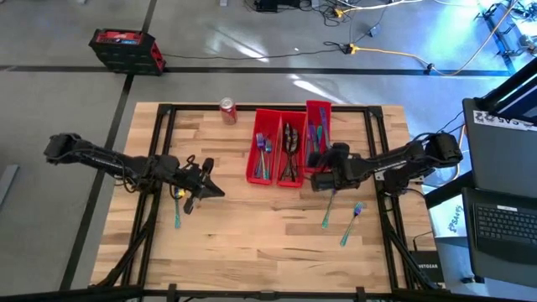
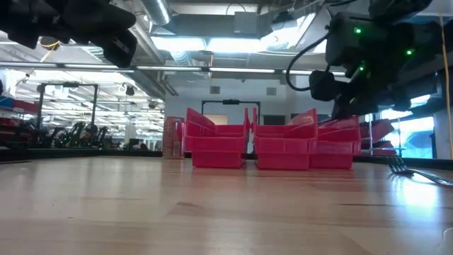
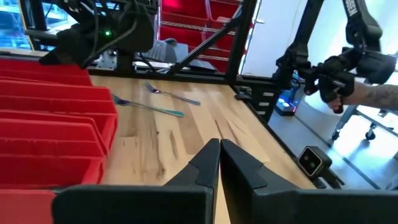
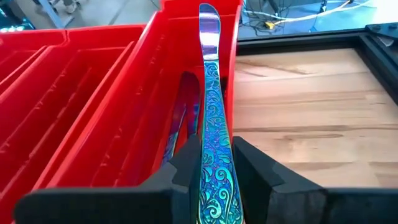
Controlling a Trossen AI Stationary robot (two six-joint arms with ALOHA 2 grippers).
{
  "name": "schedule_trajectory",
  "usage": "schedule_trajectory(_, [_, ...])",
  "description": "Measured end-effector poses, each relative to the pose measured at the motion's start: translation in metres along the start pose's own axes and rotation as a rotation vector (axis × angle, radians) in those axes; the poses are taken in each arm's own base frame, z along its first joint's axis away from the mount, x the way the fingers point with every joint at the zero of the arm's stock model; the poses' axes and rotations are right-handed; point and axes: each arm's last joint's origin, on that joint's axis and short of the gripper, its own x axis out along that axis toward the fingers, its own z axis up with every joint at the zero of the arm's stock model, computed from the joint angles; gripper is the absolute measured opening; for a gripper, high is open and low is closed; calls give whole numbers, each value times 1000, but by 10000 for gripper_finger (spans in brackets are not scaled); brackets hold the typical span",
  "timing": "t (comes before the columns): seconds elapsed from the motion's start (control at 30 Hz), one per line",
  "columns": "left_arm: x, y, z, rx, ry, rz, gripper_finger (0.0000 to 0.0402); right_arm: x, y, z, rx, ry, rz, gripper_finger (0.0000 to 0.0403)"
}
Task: Sort silverware
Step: Put the right purple table knife into the right red bin
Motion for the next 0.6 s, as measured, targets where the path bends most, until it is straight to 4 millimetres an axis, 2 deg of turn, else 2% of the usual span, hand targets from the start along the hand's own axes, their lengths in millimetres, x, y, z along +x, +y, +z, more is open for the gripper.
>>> schedule_trajectory(0.6, [-2, 11, 0, 41, 9, -15, 0, -4, 28, 32, 40, 35, 8, 55])
